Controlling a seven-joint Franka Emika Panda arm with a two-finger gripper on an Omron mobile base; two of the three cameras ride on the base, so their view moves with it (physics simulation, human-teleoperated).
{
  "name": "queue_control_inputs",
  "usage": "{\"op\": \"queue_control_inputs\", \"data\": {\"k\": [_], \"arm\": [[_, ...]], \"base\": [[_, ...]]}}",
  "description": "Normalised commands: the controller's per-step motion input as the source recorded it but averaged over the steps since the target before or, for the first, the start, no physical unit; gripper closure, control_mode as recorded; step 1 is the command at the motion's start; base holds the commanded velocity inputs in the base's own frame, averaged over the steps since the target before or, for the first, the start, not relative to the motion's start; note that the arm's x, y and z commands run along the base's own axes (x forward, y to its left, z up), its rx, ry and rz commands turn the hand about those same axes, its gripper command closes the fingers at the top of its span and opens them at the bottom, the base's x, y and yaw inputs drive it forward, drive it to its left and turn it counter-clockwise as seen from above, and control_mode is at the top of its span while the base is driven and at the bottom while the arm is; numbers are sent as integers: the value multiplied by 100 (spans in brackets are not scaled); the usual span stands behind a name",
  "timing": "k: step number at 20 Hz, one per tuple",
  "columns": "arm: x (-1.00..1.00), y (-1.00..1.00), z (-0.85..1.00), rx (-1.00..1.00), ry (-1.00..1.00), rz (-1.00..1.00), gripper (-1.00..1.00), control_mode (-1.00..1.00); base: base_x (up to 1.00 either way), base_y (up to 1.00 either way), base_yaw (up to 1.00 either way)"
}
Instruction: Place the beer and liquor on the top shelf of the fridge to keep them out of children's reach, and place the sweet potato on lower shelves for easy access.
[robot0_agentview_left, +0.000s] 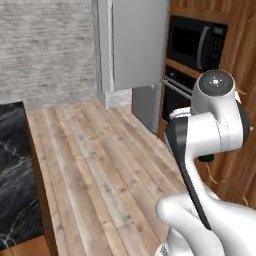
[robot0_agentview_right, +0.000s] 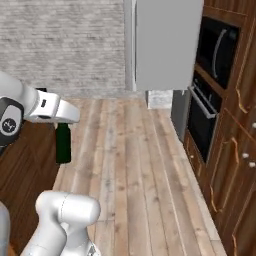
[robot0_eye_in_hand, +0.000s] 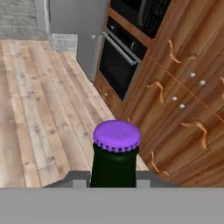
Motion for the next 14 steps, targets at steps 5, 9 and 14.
{"op": "queue_control_inputs", "data": {"k": [5,9,14], "arm": [[0,0,0,0,0,0,100,100],[0,0,0,0,0,0,100,100],[0,0,0,0,0,0,100,100]], "base": [[100,0,54],[100,0,36],[100,0,18]]}}
